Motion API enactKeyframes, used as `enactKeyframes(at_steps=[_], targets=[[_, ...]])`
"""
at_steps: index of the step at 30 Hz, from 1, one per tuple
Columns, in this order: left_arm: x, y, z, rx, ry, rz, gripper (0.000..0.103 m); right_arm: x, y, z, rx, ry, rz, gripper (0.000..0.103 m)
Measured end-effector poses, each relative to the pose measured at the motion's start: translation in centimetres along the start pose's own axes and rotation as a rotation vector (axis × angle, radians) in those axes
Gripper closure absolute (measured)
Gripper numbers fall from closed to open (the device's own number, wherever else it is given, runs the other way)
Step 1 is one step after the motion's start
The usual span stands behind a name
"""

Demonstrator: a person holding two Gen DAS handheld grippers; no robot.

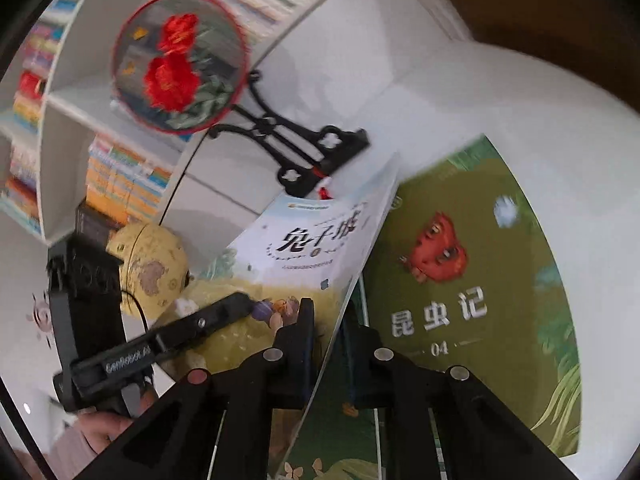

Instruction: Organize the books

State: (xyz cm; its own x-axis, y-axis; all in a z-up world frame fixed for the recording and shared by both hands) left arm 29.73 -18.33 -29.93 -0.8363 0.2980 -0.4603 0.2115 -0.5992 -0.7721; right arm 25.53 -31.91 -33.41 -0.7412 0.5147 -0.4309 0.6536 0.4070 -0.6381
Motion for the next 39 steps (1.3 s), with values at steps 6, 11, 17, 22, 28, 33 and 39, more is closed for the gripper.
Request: enactKeyframes(at_steps=[6, 11, 17, 22, 28, 33, 39], targets=[[0.0, -2.6, 1.1, -0.085, 0.092, 0.063, 0.09, -0.5, -1.3, -2.4, 0.041, -0.119, 0.039, 0.091], [-0.5, -5.3, 1.8, -0.127, 0.124, 0.104, 0.089, -0.9, -2.8, -4.4, 0.013, -0.152, 0.066, 0.091], [-1.0, -8.8, 2.8, -0.155, 0.149, 0.163, 0.089, -1.0, -4.7, -7.7, 0.008, -0.208, 0.086, 0.091], [-1.1, -12.5, 3.6, -0.185, 0.154, 0.236, 0.089, -1.1, -6.9, -10.3, -0.013, -0.232, 0.114, 0.091], [-0.9, -16.9, 3.9, -0.198, 0.115, 0.318, 0.089, -1.0, -9.7, -14.7, -0.028, -0.332, 0.151, 0.091], [-0.8, -19.7, 3.7, -0.247, 0.114, 0.366, 0.089, -0.5, -11.0, -17.6, -0.057, -0.357, 0.164, 0.091], [0.3, -23.3, 2.5, -0.281, 0.088, 0.41, 0.089, 0.7, -11.8, -21.0, -0.095, -0.393, 0.162, 0.091]])
Point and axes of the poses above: each gripper's, at about its wrist camera, not at the fingertips, and y roughly the way its jaws point, z to its right, x to its underside, the point moved 9 cm from there along y, roughly the way its jaws point, and after that the axes turned 5 degrees about x, right-handed, at the moved point
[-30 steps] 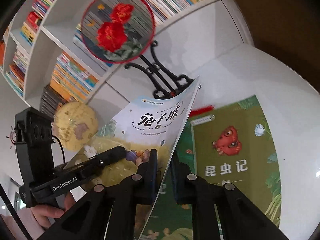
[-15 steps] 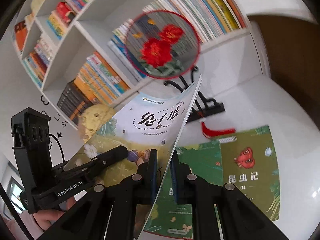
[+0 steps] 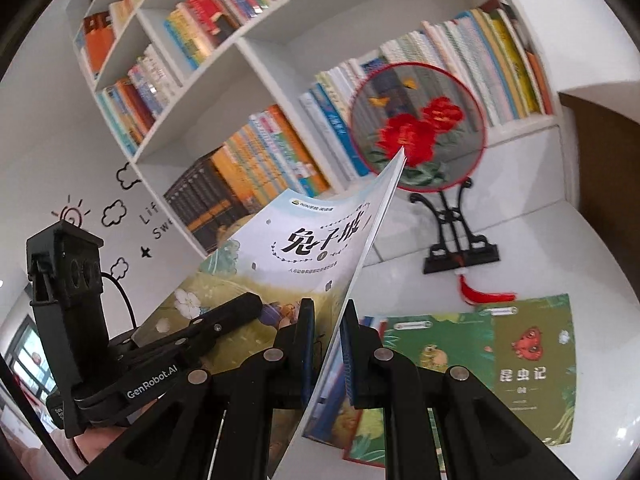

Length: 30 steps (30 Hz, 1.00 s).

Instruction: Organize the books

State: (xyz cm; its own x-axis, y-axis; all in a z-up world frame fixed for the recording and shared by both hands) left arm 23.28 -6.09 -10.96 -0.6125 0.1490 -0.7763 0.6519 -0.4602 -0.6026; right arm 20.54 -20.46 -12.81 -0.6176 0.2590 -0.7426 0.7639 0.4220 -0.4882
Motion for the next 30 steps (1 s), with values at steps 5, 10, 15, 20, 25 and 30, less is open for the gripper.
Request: enactKeyframes(at_steps=[5, 10, 15, 20, 25, 30], targets=[[0.2, -2.7, -2.6, -0.043, -0.027, 0.024, 0.089, -0.1, 0.5, -3.6, -0.036, -0.038, -0.007, 0.091], [0.9, -4.7, -6.0, -0.084, -0.055, 0.034, 0.089, 0.2, 2.0, -7.5, -0.07, -0.072, -0.026, 0.091], [1.9, -6.5, -9.5, -0.098, -0.092, 0.04, 0.088, 0.9, 3.6, -11.2, -0.085, -0.095, -0.056, 0.091], [3.0, -7.3, -11.9, -0.1, -0.125, 0.038, 0.088, 1.6, 4.9, -14.7, -0.064, -0.144, -0.085, 0.091], [4.4, -7.9, -14.6, -0.103, -0.161, 0.031, 0.087, 2.8, 6.3, -17.1, -0.042, -0.186, -0.114, 0.091], [6.1, -8.5, -17.6, -0.114, -0.188, 0.014, 0.087, 4.5, 8.6, -19.3, -0.036, -0.202, -0.158, 0.091]])
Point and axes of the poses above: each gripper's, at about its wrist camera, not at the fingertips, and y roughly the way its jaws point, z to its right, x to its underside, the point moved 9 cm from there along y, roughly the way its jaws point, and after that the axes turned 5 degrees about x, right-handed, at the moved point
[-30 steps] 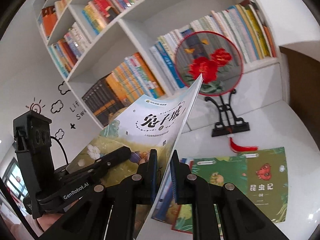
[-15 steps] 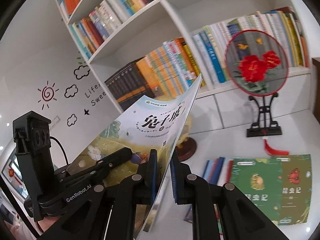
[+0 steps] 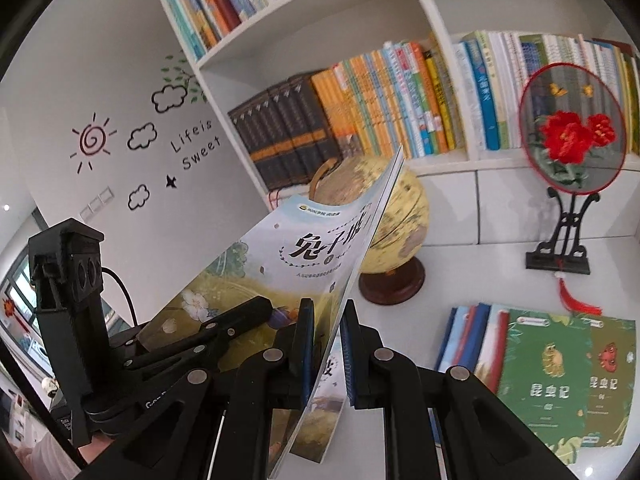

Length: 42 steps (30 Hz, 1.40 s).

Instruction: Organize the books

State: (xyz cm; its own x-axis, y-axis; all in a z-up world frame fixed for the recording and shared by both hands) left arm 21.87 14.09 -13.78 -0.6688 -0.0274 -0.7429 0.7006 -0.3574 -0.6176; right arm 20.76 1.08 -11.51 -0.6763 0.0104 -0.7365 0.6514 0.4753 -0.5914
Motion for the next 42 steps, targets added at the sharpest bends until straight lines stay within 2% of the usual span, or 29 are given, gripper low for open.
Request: enactKeyframes(at_steps=[9, 16, 26, 33, 39, 42], targets=[[3.1, 0.2, -6.3, -0.024, -0.077, -0.036, 0.087, 2.5, 5.1, -3.6, -0.013, -0.006, -0.085, 0.09], [6.9, 2.1, -10.1, -0.048, -0.132, -0.103, 0.087, 5.7, 9.8, -4.8, -0.013, -0.023, -0.16, 0.091], [13.7, 3.9, -11.9, -0.061, -0.192, -0.21, 0.087, 12.1, 13.8, -4.2, -0.019, 0.012, -0.273, 0.091], [15.9, 5.2, -12.8, -0.074, -0.224, -0.26, 0.087, 15.6, 16.0, -3.2, -0.03, 0.057, -0.32, 0.09], [17.3, 6.4, -13.8, -0.105, -0.256, -0.325, 0.071, 17.1, 17.5, -2.3, -0.02, 0.116, -0.332, 0.09], [18.1, 6.6, -14.2, -0.107, -0.286, -0.361, 0.068, 17.7, 18.1, -1.8, -0.001, 0.145, -0.346, 0.089]])
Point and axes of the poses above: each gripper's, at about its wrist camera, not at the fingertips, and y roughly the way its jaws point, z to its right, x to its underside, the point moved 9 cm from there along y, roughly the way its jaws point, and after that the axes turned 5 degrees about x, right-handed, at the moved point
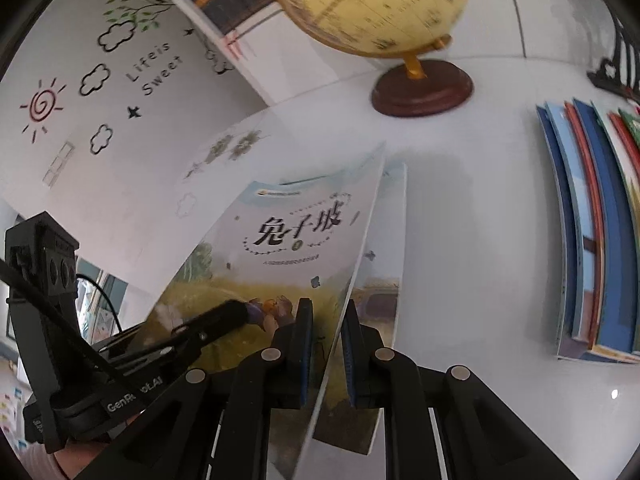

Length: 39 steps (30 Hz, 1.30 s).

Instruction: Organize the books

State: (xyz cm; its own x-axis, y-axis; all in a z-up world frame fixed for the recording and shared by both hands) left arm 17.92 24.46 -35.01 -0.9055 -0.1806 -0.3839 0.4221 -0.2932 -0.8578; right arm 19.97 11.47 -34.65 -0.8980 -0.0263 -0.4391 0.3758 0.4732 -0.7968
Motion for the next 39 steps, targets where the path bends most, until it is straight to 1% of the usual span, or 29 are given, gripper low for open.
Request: enactKeyframes(at_steps=[1, 3, 5, 6, 8, 9, 10, 12, 14, 17, 19, 24, 27, 31, 35, 36, 39], targets=[[0.2, 0.1, -0.2, -0.003, -0.01, -0.009, 0.066, 0.2, 0.2, 0.1, 0.004, 0.011, -0.011, 0.088], [0.5, 0.4, -1.0, 0.003, -0.053, -0.042, 0.065, 0.7, 0.9, 0.5, -0.006, 0.051, -0.054, 0.083], [0.6, 0.2, -2.3, 0.006, -0.136, -0.058, 0.064, 1.3, 1.5, 1.0, -0.021, 0.107, -0.097, 0.083], [0.6, 0.0, -2.9, -0.013, -0.165, -0.059, 0.065, 1.4, 1.5, 1.2, -0.02, 0.125, -0.104, 0.081], [0.6, -0.7, -4.3, -0.066, -0.19, -0.053, 0.066, 1.4, 1.4, 1.6, 0.001, 0.132, -0.102, 0.069], [0.6, -1.0, -4.7, -0.083, -0.191, -0.05, 0.066, 1.4, 1.3, 1.8, 0.015, 0.129, -0.098, 0.058], [0.5, -1.3, -5.0, -0.097, -0.191, -0.05, 0.066, 1.2, 1.0, 2.0, 0.026, 0.127, -0.084, 0.052], [0.5, -2.0, -5.7, -0.133, -0.19, -0.05, 0.066, 0.6, 0.2, 2.3, 0.041, 0.129, -0.044, 0.046], [0.2, -2.8, -6.2, -0.152, -0.205, -0.034, 0.066, -0.1, -0.8, 2.8, 0.046, 0.15, -0.008, 0.044], [-0.6, -4.0, -5.8, -0.125, -0.233, 0.005, 0.066, -0.9, -2.0, 3.3, 0.014, 0.183, 0.007, 0.042], [-1.3, -4.4, -4.9, -0.099, -0.232, 0.026, 0.066, -1.2, -2.8, 3.9, 0.001, 0.196, 0.016, 0.042], [-3.1, -4.7, -0.4, -0.037, -0.173, 0.051, 0.066, -1.5, -5.2, 6.5, -0.011, 0.229, 0.054, 0.042], [-3.8, -4.2, 3.5, 0.004, -0.116, 0.058, 0.066, -1.5, -6.7, 8.2, -0.01, 0.248, 0.076, 0.042], [-4.0, -2.8, 9.1, 0.036, -0.026, 0.044, 0.066, -1.4, -9.7, 12.1, 0.008, 0.31, 0.111, 0.042], [-3.6, -1.3, 14.2, 0.067, 0.036, 0.025, 0.066, -1.0, -12.6, 16.5, 0.04, 0.362, 0.152, 0.042], [-3.5, -1.0, 15.4, 0.084, 0.048, 0.023, 0.066, -1.0, -13.2, 17.4, 0.048, 0.372, 0.158, 0.042], [-3.2, 0.0, 19.8, 0.167, 0.088, 0.024, 0.066, -0.9, -15.5, 20.8, 0.073, 0.404, 0.193, 0.042]])
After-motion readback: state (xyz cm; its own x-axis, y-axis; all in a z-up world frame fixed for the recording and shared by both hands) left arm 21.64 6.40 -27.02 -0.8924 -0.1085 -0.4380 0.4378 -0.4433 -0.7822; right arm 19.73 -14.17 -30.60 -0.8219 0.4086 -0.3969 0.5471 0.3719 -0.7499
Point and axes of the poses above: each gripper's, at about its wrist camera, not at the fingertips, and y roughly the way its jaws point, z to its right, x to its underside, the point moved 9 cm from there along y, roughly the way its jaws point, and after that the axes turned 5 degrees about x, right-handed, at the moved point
